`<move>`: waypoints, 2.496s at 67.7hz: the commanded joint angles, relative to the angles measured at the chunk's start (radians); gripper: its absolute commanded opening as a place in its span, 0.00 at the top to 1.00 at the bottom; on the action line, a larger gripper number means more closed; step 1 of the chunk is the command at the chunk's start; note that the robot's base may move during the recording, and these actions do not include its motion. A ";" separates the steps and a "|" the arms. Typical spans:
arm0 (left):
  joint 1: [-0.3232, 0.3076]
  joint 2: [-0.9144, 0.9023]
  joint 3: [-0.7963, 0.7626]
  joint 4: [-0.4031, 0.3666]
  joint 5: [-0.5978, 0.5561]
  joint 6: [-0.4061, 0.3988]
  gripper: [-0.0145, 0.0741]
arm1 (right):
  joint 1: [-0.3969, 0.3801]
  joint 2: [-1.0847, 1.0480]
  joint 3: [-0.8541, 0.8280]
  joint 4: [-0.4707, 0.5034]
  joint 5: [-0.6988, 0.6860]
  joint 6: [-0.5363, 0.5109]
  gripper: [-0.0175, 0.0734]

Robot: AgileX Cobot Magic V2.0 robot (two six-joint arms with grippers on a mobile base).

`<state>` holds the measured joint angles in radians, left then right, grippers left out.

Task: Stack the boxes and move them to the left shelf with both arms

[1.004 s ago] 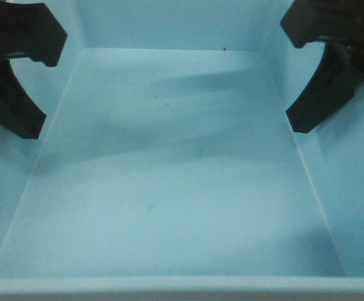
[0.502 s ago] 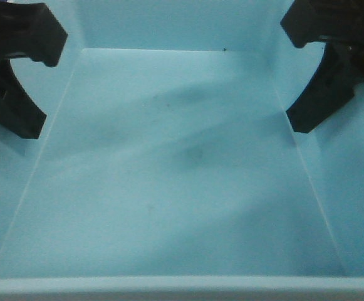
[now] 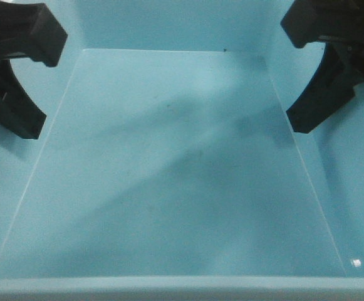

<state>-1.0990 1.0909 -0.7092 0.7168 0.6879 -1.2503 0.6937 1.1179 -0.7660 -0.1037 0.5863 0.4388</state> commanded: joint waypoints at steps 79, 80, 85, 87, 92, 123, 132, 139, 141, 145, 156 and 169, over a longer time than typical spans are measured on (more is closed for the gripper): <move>-0.010 -0.034 -0.031 0.083 -0.038 0.027 0.84 | -0.011 -0.030 -0.032 -0.066 -0.065 -0.030 0.77; -0.010 -0.034 -0.031 0.083 -0.038 0.027 0.84 | -0.011 -0.030 -0.032 -0.066 -0.065 -0.030 0.77; -0.010 -0.034 -0.031 0.083 -0.038 0.027 0.84 | -0.011 -0.030 -0.032 -0.066 -0.065 -0.030 0.77; -0.010 -0.034 -0.031 0.083 -0.038 0.027 0.84 | -0.011 -0.030 -0.032 -0.066 -0.065 -0.030 0.77; -0.010 -0.034 -0.031 0.083 -0.038 0.027 0.84 | -0.011 -0.030 -0.032 -0.066 -0.065 -0.030 0.77; -0.010 -0.034 -0.031 0.083 -0.038 0.027 0.84 | -0.011 -0.030 -0.032 -0.066 -0.065 -0.030 0.77; -0.010 -0.034 -0.031 0.083 -0.038 0.027 0.84 | -0.011 -0.030 -0.032 -0.066 -0.065 -0.030 0.77; -0.010 -0.034 -0.031 0.083 -0.038 0.027 0.84 | -0.011 -0.030 -0.032 -0.066 -0.065 -0.030 0.77; -0.010 -0.034 -0.031 0.083 -0.038 0.027 0.84 | -0.011 -0.030 -0.032 -0.066 -0.065 -0.030 0.77; -0.010 -0.034 -0.031 0.083 -0.038 0.027 0.84 | -0.011 -0.030 -0.032 -0.066 -0.065 -0.030 0.77; -0.010 -0.034 -0.031 0.083 -0.038 0.027 0.84 | -0.011 -0.030 -0.032 -0.066 -0.065 -0.030 0.77; -0.010 -0.034 -0.031 0.083 -0.038 0.027 0.84 | -0.011 -0.030 -0.032 -0.066 -0.065 -0.030 0.77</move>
<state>-1.0990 1.0909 -0.7092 0.7168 0.6858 -1.2503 0.6937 1.1179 -0.7660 -0.1037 0.5925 0.4388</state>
